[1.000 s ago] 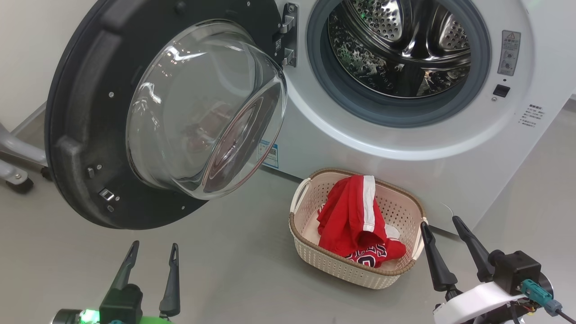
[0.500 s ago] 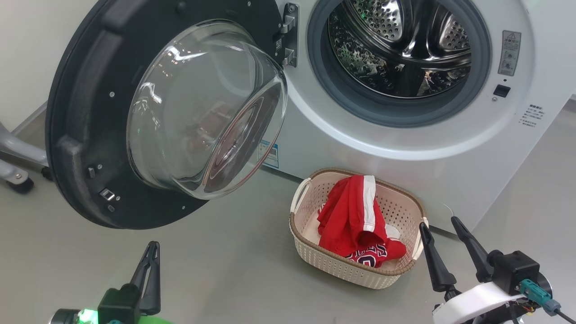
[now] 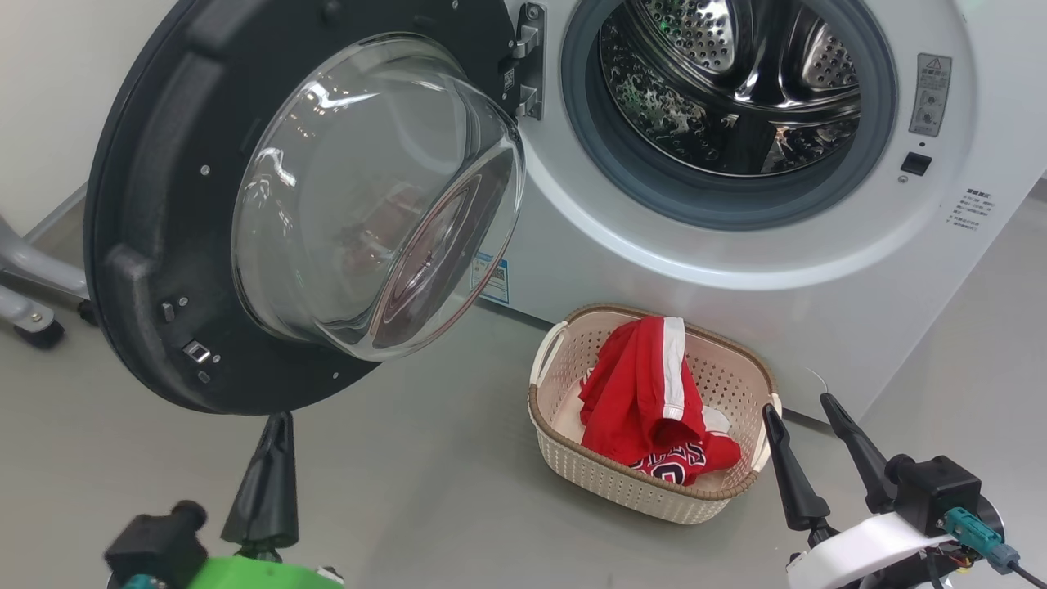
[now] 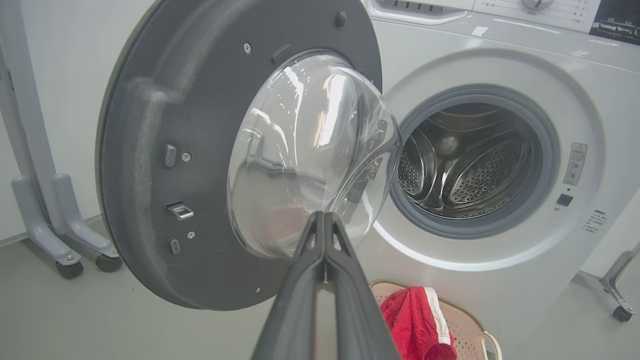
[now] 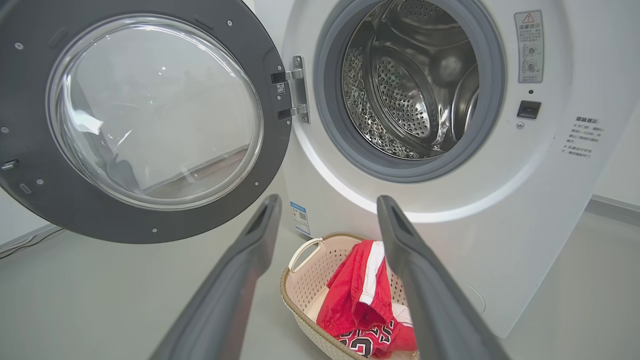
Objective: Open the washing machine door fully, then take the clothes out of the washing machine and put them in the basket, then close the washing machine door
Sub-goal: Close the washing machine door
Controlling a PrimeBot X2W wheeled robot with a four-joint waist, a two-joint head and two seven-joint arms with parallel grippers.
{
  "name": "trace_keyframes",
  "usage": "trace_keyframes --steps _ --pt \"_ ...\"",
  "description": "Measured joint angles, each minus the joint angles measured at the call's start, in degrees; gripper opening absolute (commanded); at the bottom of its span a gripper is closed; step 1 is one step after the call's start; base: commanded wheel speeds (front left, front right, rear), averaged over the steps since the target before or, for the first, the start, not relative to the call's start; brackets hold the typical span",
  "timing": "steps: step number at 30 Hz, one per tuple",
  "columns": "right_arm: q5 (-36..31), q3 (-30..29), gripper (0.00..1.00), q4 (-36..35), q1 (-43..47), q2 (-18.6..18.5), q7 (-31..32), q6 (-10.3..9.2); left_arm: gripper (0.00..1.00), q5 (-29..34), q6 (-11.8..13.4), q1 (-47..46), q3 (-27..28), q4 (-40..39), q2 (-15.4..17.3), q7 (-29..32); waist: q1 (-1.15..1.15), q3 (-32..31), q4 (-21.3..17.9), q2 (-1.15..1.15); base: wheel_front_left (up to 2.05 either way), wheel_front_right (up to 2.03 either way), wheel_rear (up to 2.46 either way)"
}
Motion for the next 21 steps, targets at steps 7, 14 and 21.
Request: trace_keyframes --steps 7,14,21 --pt "0.0 -0.01 1.0 -0.01 -0.02 -0.02 0.18 0.0 0.0 -25.01 -5.95 -0.04 3.82 -6.15 -1.01 -0.01 0.0 0.02 0.06 0.0 0.0 0.0 0.0" --pt "0.0 0.0 1.0 -0.32 -0.06 -0.09 0.42 -0.08 0.0 -44.26 -7.56 -0.5 7.28 -13.24 -0.96 -1.78 0.0 0.45 -0.13 0.0 0.0 0.0 0.0" --pt "-0.03 -0.02 1.0 -1.03 -0.32 -0.79 0.88 -0.08 0.0 -51.88 -6.94 -6.99 21.32 -14.95 -0.65 -1.64 0.0 1.68 -0.63 0.0 0.0 0.0 0.0"
